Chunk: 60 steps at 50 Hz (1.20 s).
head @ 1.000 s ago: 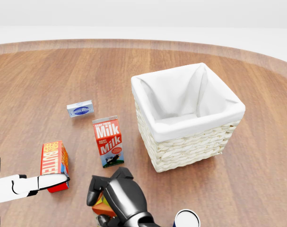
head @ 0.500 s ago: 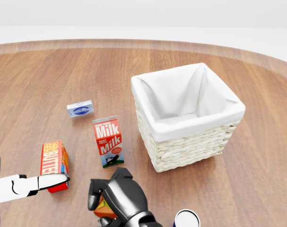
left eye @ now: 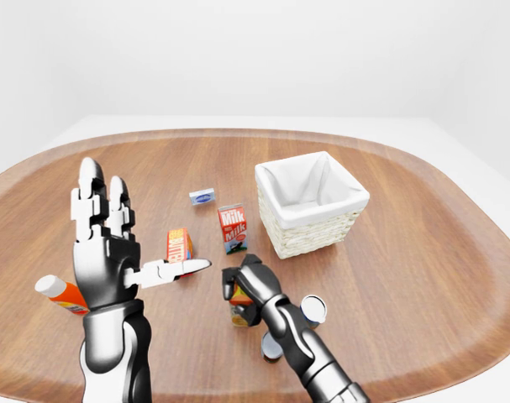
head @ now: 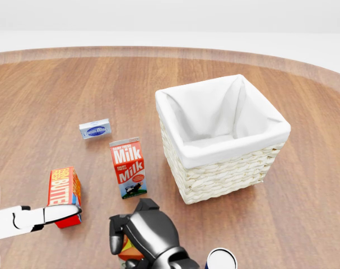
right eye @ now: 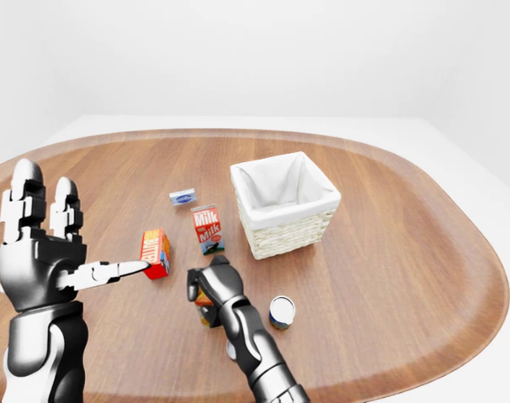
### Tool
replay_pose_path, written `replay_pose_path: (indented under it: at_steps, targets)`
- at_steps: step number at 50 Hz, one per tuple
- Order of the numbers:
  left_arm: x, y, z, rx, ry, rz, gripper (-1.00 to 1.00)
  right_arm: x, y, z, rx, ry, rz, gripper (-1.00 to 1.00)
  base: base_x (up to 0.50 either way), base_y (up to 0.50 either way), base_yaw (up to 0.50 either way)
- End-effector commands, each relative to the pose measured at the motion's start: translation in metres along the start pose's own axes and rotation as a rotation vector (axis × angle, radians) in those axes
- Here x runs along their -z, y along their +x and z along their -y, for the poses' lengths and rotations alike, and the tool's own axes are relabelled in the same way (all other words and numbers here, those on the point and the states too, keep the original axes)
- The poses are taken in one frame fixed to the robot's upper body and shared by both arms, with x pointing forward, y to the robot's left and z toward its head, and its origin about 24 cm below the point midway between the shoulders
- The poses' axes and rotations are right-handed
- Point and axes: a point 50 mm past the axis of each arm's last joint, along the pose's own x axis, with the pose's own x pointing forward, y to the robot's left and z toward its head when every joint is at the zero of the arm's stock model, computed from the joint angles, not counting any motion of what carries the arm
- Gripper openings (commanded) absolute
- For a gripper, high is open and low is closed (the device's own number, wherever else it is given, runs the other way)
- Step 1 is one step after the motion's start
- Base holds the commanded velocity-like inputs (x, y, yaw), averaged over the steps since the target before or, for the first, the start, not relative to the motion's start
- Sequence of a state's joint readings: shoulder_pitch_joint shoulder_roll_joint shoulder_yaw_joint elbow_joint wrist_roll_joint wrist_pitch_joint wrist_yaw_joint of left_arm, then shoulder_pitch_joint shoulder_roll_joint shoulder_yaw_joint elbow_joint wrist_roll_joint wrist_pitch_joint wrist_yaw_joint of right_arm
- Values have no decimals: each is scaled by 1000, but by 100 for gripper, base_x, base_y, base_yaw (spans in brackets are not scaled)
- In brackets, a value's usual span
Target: Pick up the orange juice, and put it in the basket.
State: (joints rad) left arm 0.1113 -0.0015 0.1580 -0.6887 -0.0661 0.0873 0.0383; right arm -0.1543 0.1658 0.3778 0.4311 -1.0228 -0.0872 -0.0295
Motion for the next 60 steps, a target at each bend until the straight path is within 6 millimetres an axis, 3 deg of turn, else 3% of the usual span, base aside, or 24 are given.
replay_pose_path:
  at_steps: [1, 18, 30, 41, 60]
  targets:
    - [-2, 0, 0, -4, -4, 9, 100, 2, 3, 11, 81, -38, 0, -100, 2, 0, -1]
    - [-3, 0, 0, -5, -5, 13, 100, 1, 8, 20, 127, -56, 7, -100, 2, 0, -1]
    - [-1, 1, -1, -5, -5, 5, 100, 4, 29, 52, 199, -71, 2, -100, 2, 0, -1]
    - [-2, 0, 0, -5, -6, 9, 100, -3, 37, 70, 229, -80, 28, -100, 2, 0, -1]
    - [0, 1, -1, -5, -5, 2, 100, -18, 39, 69, 201, -76, 71, -100, 2, 0, -1]
